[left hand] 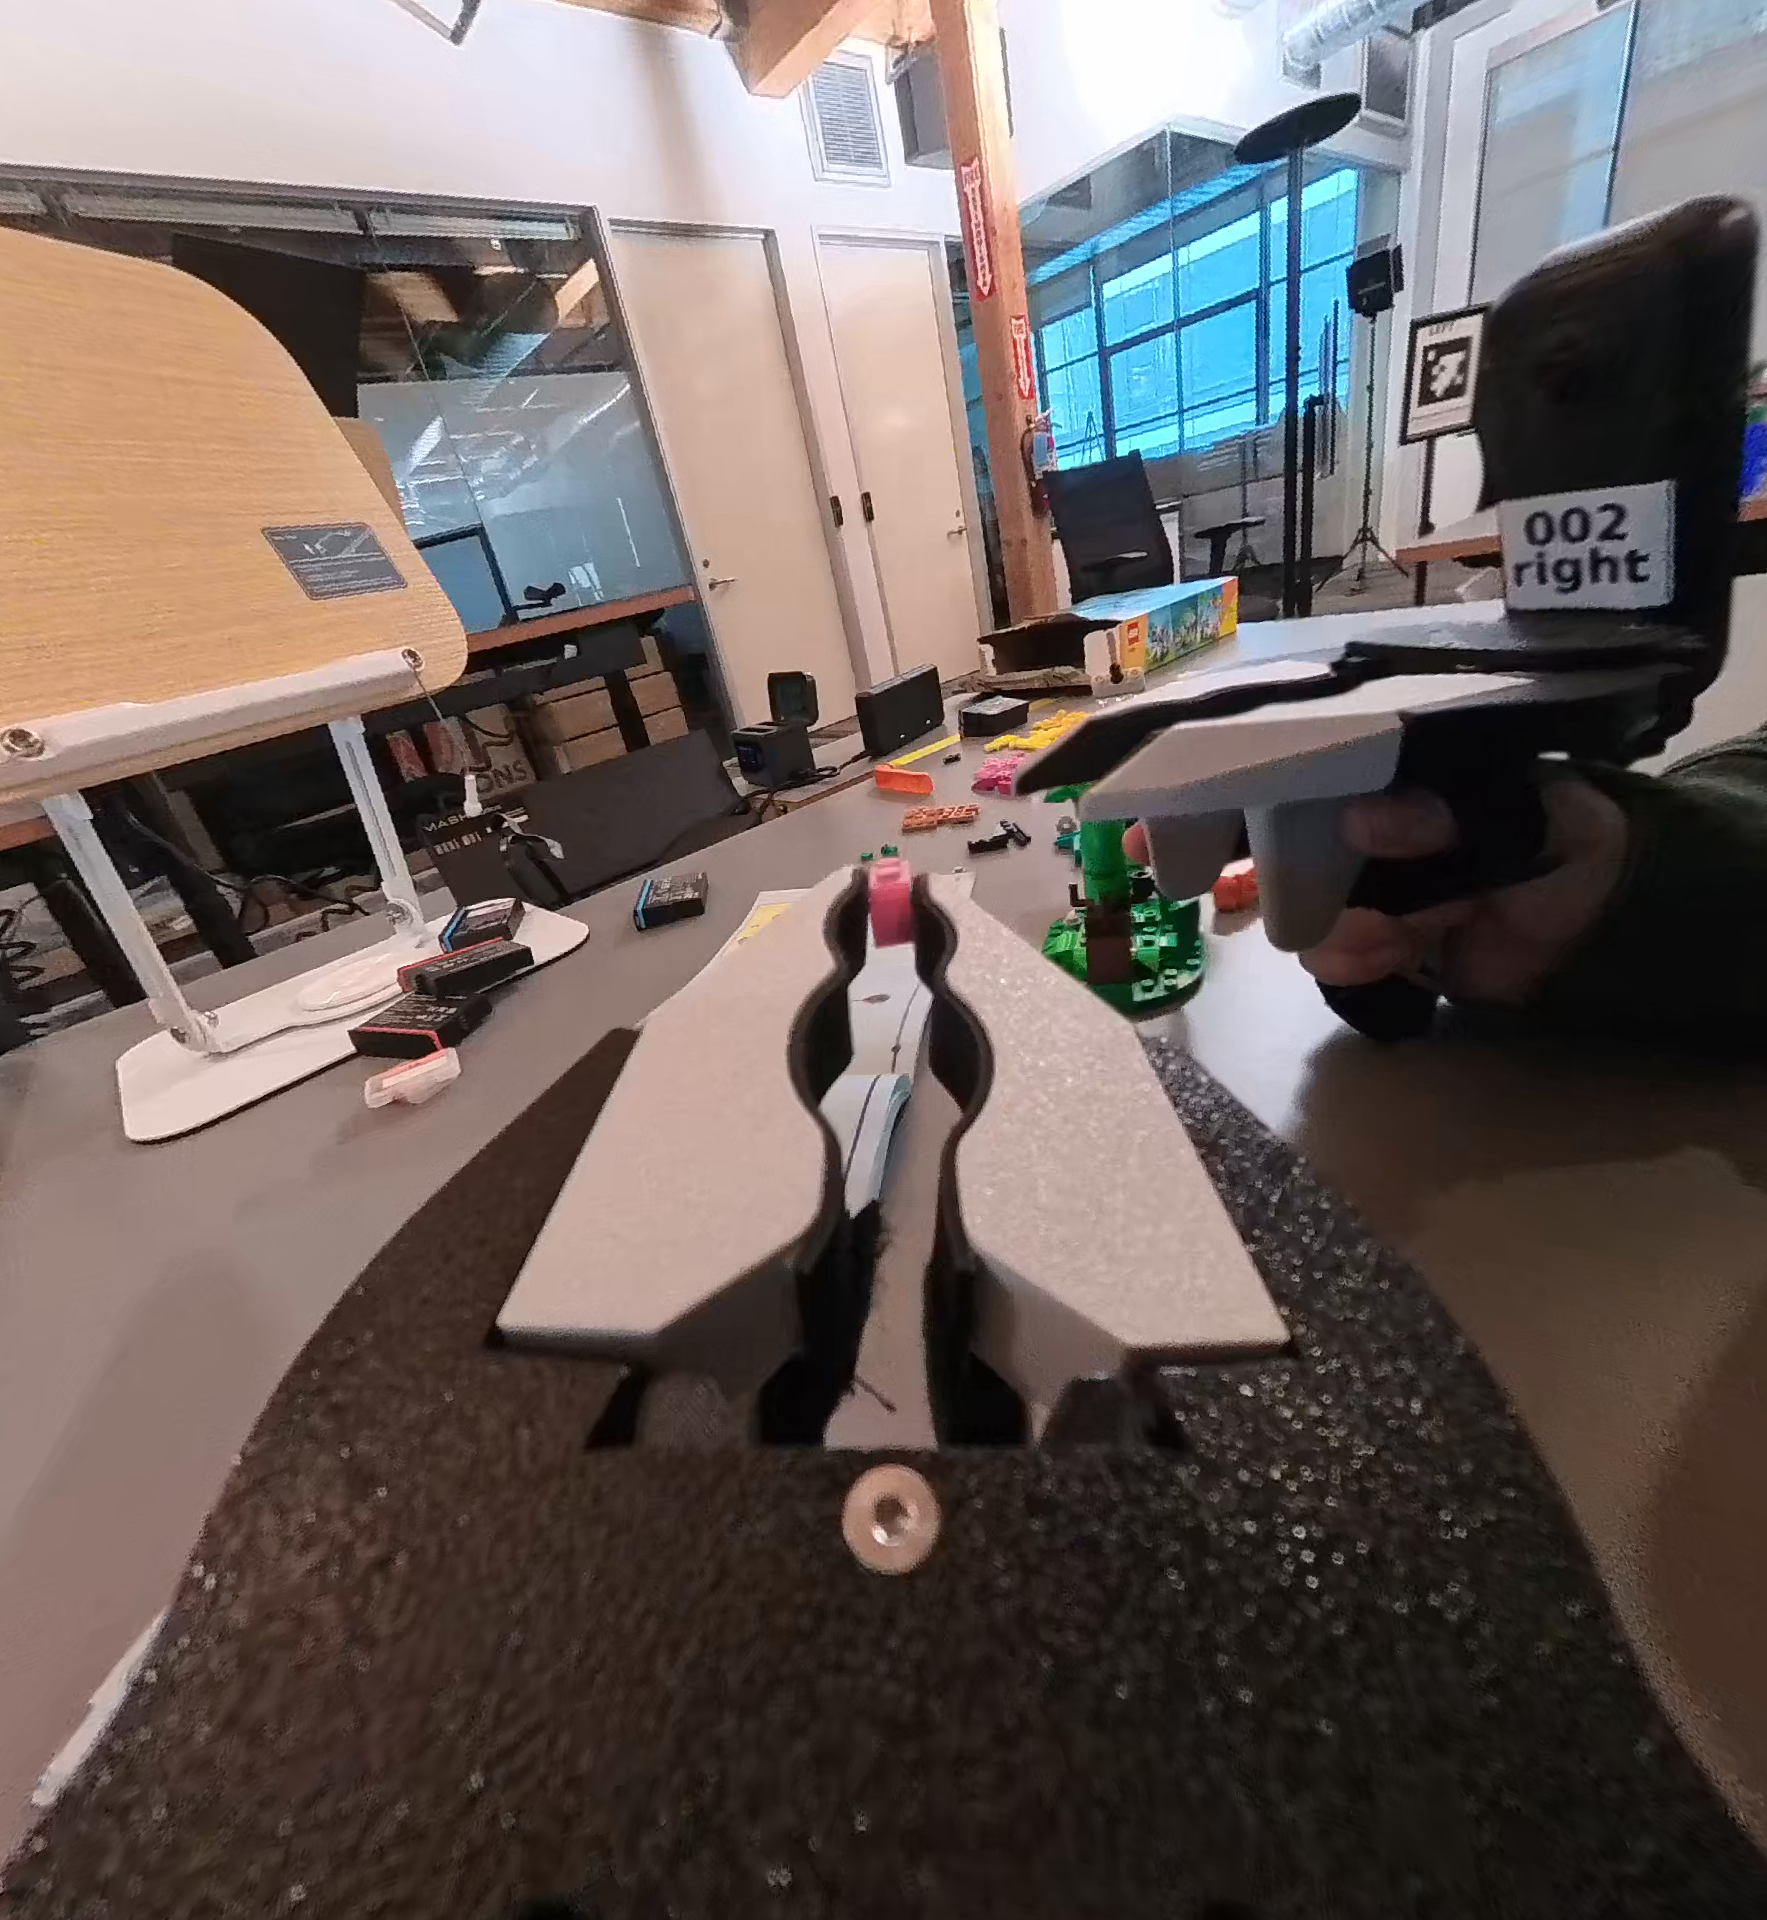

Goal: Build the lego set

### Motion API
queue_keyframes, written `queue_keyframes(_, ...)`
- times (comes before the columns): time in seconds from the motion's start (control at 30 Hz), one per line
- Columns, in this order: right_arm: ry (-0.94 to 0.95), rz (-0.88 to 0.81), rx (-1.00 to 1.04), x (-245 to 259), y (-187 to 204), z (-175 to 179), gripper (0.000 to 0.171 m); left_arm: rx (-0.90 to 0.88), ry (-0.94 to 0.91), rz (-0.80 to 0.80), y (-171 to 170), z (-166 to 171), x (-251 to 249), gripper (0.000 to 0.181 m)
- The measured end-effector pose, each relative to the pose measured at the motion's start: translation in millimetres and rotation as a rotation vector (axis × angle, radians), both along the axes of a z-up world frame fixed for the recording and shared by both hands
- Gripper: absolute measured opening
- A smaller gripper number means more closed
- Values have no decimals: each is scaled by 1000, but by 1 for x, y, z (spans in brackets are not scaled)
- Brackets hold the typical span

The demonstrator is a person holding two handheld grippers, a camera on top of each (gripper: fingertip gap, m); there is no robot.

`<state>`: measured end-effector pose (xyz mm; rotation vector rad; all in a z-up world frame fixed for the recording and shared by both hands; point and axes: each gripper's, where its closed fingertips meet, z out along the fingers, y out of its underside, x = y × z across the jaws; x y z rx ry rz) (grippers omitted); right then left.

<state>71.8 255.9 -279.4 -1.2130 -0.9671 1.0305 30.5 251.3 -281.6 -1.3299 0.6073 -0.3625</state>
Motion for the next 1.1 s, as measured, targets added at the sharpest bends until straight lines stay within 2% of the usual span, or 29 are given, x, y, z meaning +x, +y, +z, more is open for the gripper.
queue_keyframes(0.57,-26,15,70,-7,-8,-1,17,24,88,46,3,-5,2,5)
queue_keyframes(1.1,35,16,188,-5,-15,9,16,105,15,107,-13,12,-12,5)
